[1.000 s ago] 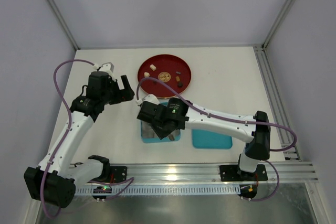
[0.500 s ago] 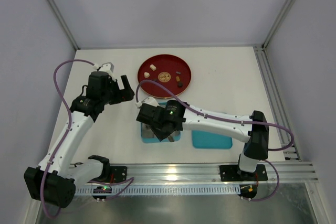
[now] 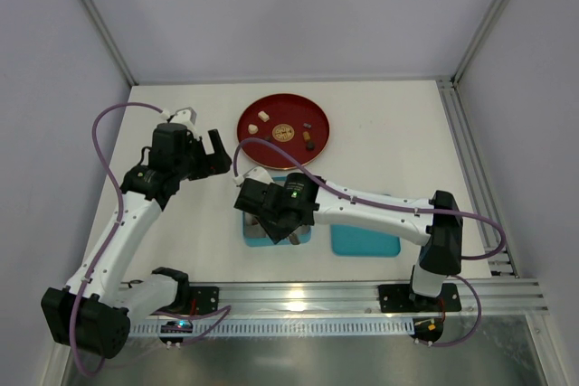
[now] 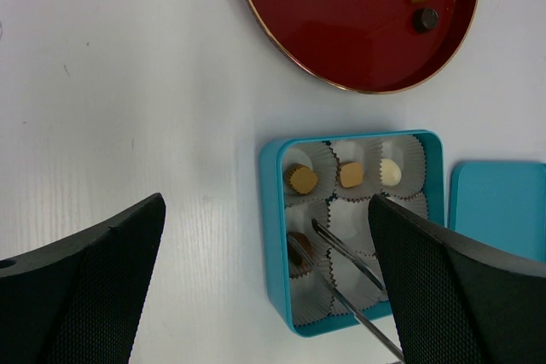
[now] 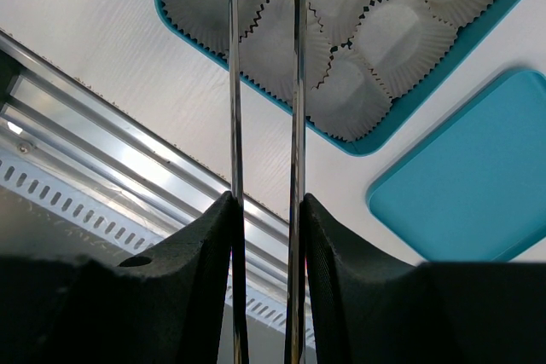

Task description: Pack the chocolate

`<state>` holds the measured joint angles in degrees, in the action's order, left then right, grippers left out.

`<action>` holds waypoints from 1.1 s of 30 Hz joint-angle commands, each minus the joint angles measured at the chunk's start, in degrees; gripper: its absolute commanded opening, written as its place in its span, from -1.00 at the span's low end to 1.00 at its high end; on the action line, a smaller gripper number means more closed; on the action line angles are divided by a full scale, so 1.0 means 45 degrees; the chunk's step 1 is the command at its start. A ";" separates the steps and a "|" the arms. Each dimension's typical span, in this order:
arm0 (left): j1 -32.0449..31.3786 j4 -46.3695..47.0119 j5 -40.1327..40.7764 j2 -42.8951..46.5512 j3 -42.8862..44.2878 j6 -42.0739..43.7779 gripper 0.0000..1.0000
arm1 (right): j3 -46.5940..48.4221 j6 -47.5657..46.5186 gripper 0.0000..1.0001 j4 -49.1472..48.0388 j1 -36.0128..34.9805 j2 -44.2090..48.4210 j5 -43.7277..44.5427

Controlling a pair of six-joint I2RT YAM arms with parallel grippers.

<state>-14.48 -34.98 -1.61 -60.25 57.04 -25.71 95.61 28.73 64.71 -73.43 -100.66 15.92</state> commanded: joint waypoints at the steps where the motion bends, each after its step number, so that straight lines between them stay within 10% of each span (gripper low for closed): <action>1: 0.0073 0.0391 -0.0131 0.0186 -0.0038 -0.0086 0.99 | 0.0373 0.0022 -0.22 -0.0083 -0.0089 0.0045 0.0290; 19: 0.0073 0.0391 -0.0151 0.0205 -0.0057 -0.0086 0.99 | 0.0979 -0.0426 -0.23 0.0796 0.0672 0.1177 0.1305; 33: 0.0073 0.0391 -0.0151 0.0146 -0.0038 -0.0106 1.00 | 0.2266 -0.2476 -0.21 0.0132 0.4285 0.0829 0.0760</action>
<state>-14.48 -34.98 -1.63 -60.25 57.04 -25.74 100.97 21.74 67.75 -55.90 -95.66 20.14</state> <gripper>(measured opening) 0.996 0.395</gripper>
